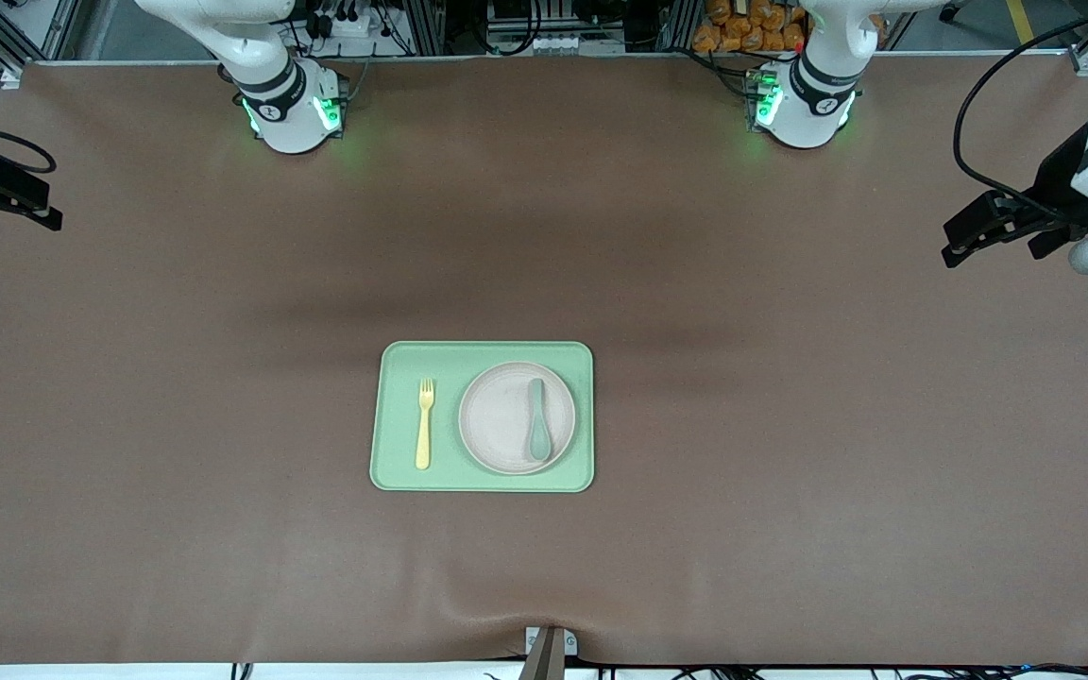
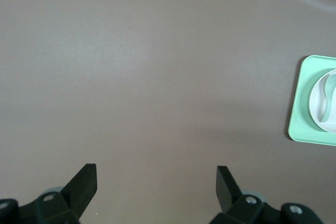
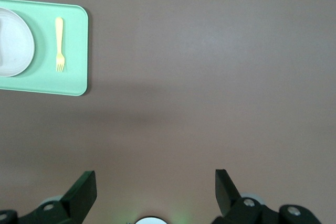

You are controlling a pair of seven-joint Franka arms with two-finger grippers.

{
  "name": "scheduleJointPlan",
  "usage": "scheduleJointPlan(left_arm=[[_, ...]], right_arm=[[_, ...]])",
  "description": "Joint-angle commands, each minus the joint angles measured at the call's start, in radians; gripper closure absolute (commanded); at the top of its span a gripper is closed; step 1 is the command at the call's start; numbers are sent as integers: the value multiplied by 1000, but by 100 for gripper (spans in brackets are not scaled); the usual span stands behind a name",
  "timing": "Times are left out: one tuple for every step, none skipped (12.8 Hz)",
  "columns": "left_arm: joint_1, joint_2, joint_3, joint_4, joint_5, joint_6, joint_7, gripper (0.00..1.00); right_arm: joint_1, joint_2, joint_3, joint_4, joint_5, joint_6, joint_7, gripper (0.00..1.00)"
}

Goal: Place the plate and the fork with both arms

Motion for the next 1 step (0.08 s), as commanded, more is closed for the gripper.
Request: scheduleJointPlan(left_arm=[[7, 4, -2, 16, -12, -26, 12, 0]], right_arm=[[22, 15, 0, 37, -26, -11, -7, 0]])
